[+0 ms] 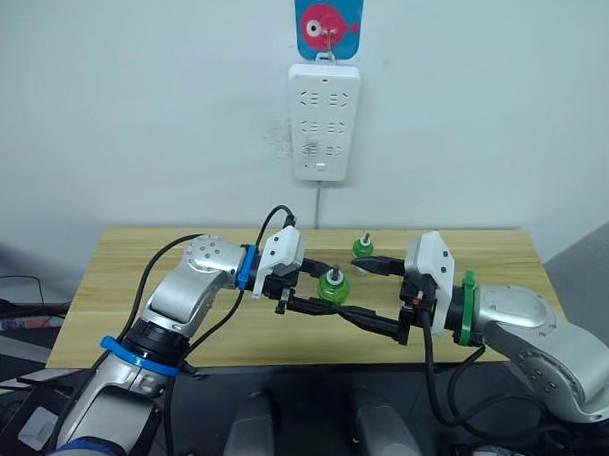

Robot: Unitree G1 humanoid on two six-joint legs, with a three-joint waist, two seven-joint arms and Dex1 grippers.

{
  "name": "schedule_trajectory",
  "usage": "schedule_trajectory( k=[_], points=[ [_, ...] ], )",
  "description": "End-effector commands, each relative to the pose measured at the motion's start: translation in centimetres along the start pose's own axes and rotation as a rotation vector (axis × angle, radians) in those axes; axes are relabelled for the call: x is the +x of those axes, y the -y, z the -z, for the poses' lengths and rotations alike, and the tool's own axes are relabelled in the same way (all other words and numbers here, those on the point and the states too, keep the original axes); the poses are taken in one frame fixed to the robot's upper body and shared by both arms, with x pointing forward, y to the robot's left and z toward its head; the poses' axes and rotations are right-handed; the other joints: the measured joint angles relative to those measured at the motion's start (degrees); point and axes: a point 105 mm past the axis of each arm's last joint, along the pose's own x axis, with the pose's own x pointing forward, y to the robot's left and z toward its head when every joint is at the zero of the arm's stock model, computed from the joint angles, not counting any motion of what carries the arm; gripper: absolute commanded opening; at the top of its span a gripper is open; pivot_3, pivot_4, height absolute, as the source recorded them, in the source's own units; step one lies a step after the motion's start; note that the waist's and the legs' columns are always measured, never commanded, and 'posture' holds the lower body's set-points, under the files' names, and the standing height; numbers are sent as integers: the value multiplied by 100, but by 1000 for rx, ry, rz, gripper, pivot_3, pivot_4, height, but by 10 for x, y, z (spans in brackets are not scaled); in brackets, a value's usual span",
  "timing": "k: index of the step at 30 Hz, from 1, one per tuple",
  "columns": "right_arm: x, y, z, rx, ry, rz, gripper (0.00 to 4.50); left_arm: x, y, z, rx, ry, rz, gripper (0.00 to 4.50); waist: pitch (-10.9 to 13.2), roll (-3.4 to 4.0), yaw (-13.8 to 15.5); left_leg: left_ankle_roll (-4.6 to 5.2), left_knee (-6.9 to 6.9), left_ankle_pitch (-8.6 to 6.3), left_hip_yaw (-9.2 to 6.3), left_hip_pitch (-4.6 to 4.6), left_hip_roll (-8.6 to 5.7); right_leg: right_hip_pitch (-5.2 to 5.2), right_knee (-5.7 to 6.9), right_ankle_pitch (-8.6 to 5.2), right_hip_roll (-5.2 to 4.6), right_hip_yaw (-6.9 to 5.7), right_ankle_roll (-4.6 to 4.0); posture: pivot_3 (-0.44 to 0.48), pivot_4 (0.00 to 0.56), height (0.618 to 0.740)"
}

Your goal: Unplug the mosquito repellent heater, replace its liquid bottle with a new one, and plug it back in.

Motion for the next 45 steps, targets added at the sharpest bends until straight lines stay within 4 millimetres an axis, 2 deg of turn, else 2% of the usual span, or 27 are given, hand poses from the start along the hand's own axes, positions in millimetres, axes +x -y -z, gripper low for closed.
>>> schedule_trajectory(
  k=[1, 2, 5, 13, 23, 25, 30, 33, 37, 41, 45],
  points=[
    [3, -2, -7, -31, 29, 0, 4159, 3, 2, -9, 42, 20, 22, 2310, -14, -1, -38, 0, 0, 0, -1, 0, 0, 0, 0, 0, 0, -2, 0, -167, 157, 740],
    [3, -1, -8, -38, 32, 4, 4159, 3, 1, -9, 43, 22, 21, 2310, -22, -1, -48, 0, 0, 0, -2, 0, 0, 0, 0, 0, 0, -2, 0, -166, 154, 740],
    [6, 1, -9, -51, 43, 17, 3583, 5, 0, -10, 48, 29, 14, 2310, -49, -4, -51, 0, 1, 0, -1, -1, -3, 0, 0, 0, -2, -1, 0, -163, 147, 740],
    [7, 2, -1, -100, -11, 0, 869, 9, -3, -15, 51, 53, -1, 2310, -158, -7, -62, 0, 0, 0, 0, -1, -4, 0, -2, 1, -3, 0, 3, -159, 141, 740],
    [3, 8, -9, -98, 28, 22, 823, 12, -8, -21, 26, 101, -31, 2309, -229, -10, -67, 0, 0, 0, -1, -1, -4, 1, 0, 2, -2, -1, 3, -155, 134, 740],
    [1, 12, -13, -99, 43, 40, 823, 12, -13, -22, 22, 105, -58, 3040, -232, -10, -66, 0, 1, 0, -1, -1, -5, 2, 0, 2, -2, -1, 3, -155, 135, 740],
    [-10, 22, -20, -65, 80, 86, 823, 7, -21, -16, -92, 124, -126, 4477, -251, -7, -80, 0, 1, 0, -1, 0, -6, 3, 2, 2, -3, 0, 2, -148, 133, 740],
    [-25, 35, -32, 92, 174, 146, 823, 2, -23, -16, -254, 177, -167, 4500, -258, -7, -82, 0, 1, 0, -6, 1, -4, 3, 10, 2, 0, -4, 2, -143, 129, 740],
    [-43, 48, -41, 352, 349, 228, 823, 0, -25, -35, -505, 346, -179, 4500, -265, -7, -72, 0, 5, 0, -14, -1, -6, 4, 19, 2, -4, -11, 2, -142, 128, 740],
    [-50, 50, -46, 627, 539, 248, 823, 2, -25, -48, -682, 455, -181, 4500, -296, -6, -78, 0, 5, 0, -16, -1, -8, 5, 24, 2, -6, -13, 2, -141, 127, 740],
    [-48, 47, -48, 795, 611, 246, 823, 5, -27, -61, -775, 559, -183, 4500, -314, -2, -92, 0, 7, 0, -14, 2, -10, 4, 36, 2, -4, -8, 2, -138, 127, 740]
  ],
)
